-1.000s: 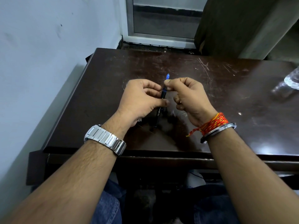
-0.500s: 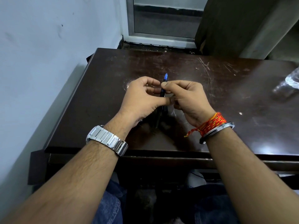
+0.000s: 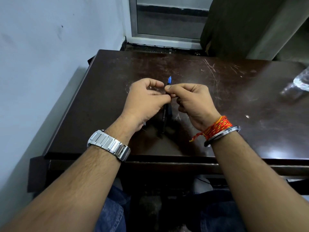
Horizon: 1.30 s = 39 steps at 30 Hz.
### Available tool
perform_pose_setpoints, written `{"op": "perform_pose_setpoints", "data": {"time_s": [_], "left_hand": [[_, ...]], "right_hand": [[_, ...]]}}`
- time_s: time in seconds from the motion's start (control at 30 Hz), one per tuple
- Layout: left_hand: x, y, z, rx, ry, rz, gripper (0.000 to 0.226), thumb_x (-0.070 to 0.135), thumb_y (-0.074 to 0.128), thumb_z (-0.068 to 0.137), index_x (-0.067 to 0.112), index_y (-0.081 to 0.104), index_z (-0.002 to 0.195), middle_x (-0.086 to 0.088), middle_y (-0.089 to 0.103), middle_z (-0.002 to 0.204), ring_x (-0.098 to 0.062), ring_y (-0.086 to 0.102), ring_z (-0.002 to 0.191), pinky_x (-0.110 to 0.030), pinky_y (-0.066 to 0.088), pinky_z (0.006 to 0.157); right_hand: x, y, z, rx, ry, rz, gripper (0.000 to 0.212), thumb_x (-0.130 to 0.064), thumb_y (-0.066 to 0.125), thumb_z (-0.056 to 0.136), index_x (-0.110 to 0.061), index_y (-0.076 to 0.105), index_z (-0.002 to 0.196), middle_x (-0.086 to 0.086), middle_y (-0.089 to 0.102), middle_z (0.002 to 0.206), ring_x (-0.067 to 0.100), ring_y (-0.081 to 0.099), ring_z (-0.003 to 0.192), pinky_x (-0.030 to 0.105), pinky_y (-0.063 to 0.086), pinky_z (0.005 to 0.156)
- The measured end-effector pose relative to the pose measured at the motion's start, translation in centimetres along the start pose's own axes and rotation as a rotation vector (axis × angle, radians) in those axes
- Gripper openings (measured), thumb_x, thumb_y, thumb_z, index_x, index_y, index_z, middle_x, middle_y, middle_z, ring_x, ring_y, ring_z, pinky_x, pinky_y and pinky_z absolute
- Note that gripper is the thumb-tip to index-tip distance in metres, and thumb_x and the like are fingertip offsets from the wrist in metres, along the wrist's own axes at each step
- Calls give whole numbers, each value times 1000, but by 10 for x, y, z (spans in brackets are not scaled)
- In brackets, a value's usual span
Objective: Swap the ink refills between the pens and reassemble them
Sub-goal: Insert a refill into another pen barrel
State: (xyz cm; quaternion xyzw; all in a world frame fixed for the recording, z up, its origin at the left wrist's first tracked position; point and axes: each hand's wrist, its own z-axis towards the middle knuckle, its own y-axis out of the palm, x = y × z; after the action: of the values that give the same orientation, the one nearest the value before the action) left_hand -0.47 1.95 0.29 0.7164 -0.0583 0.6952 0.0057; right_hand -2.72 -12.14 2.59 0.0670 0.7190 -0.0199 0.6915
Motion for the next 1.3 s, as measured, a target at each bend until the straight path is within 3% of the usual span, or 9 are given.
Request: {"op": "perform_pose_setpoints", "data": {"time_s": [0.17, 0.27, 0.33, 0.47, 0.63, 0.77, 0.97, 1.13, 1.3], "left_hand": [[-1, -2, -1, 25, 11, 19, 62, 32, 97, 49, 20, 64, 100, 2, 78, 74, -14, 76, 72, -35, 62, 68], [-1, 2, 1, 14, -30, -10, 48, 24, 87, 56, 18, 67, 99, 1, 80, 76, -21, 78, 76, -47, 65, 76], [-2, 1, 1, 19, -25, 8, 46, 17, 87, 58, 17, 67, 99, 0, 80, 74, -23, 79, 76, -49, 66, 72], [-1, -2, -2, 10, -7, 37, 58, 30, 97, 52, 19, 63, 98, 5, 76, 67, -9, 73, 64, -29, 59, 57], [2, 2, -1, 4, -85, -25, 43, 21, 90, 60, 18, 70, 98, -6, 79, 80, -19, 76, 69, -42, 64, 62], [1, -2, -2, 8, -41, 8, 56, 23, 99, 55, 14, 66, 99, 1, 76, 67, -12, 73, 62, -29, 56, 50], [2, 1, -2, -14, -57, 8, 40, 14, 88, 63, 15, 70, 99, -3, 78, 70, -17, 76, 65, -38, 62, 60], [2, -2, -4, -4, 2, 76, 50, 25, 98, 56, 16, 67, 95, 5, 74, 64, -6, 68, 57, -25, 54, 49], [3, 1, -3, -15, -40, 53, 38, 16, 85, 63, 16, 72, 98, -4, 79, 72, -17, 75, 67, -44, 64, 65]], "right_hand": [[0, 0, 1, 1, -2, -34, 10, -6, 72, 84, -1, 73, 76, -10, 59, 47, -3, 48, 39, 10, 35, 39], [-1, 0, 0, -7, -2, -4, 9, -3, 70, 85, 3, 73, 80, -9, 61, 47, -3, 51, 38, 8, 37, 39], [0, 1, 0, -1, 5, -14, 9, -4, 71, 85, 1, 73, 77, -10, 61, 49, -3, 50, 38, 9, 36, 39], [2, 1, 3, 7, 20, -45, 14, -8, 72, 84, -7, 74, 70, -8, 55, 46, 1, 42, 39, 13, 32, 37], [0, 1, 0, -31, 13, 4, 10, -4, 69, 86, 2, 73, 80, -9, 59, 44, -2, 50, 36, 9, 37, 37], [1, 2, 1, -6, 15, -40, 15, -5, 70, 85, -5, 71, 70, -10, 56, 43, -2, 44, 37, 11, 33, 37], [2, 1, 1, -11, 16, -33, 11, -5, 71, 85, 5, 73, 80, -8, 58, 48, -2, 45, 37, 11, 34, 37], [3, 1, 3, -5, 4, -71, 13, -9, 73, 83, -6, 74, 70, -4, 56, 50, 0, 42, 40, 13, 33, 39], [6, 2, 3, -6, 12, -52, 13, -10, 74, 82, -2, 74, 72, -6, 53, 47, 3, 37, 38, 16, 29, 36]]}}
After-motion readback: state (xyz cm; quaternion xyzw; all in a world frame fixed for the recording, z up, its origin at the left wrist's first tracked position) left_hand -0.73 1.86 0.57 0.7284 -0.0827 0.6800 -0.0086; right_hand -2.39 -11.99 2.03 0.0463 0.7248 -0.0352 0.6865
